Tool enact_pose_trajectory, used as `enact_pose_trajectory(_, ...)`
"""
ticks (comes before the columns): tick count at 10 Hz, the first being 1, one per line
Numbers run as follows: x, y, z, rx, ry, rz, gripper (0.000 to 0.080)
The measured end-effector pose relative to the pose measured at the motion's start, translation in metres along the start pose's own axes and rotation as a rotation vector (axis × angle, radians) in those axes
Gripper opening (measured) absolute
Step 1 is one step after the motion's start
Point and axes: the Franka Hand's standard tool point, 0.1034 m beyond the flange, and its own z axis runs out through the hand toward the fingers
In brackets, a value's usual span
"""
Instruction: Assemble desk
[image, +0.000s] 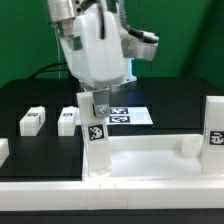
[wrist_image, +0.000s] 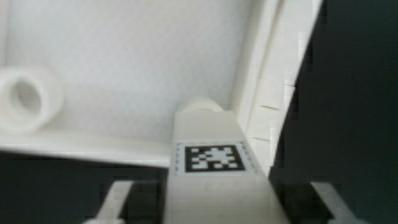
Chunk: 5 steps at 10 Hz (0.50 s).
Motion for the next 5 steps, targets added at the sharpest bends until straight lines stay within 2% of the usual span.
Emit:
enact_pose_trajectory(2, -0.0093, -0.0032, 0.0025, -0.004, -0.004, 0.126, 0.0291)
enact_pose_trajectory(3, -0.0093, -0.003, 0.0027, -0.003, -0.005, 0.134, 0.0371)
enact_pose_trajectory(4, -0.0094, -0.0028, 0.0029, -0.004, -0.005, 0.11, 0.0371)
enact_pose_trajectory(5, -0.0091, -0.0026, 0.0026, -0.009, 0.004, 0.004, 0.0518)
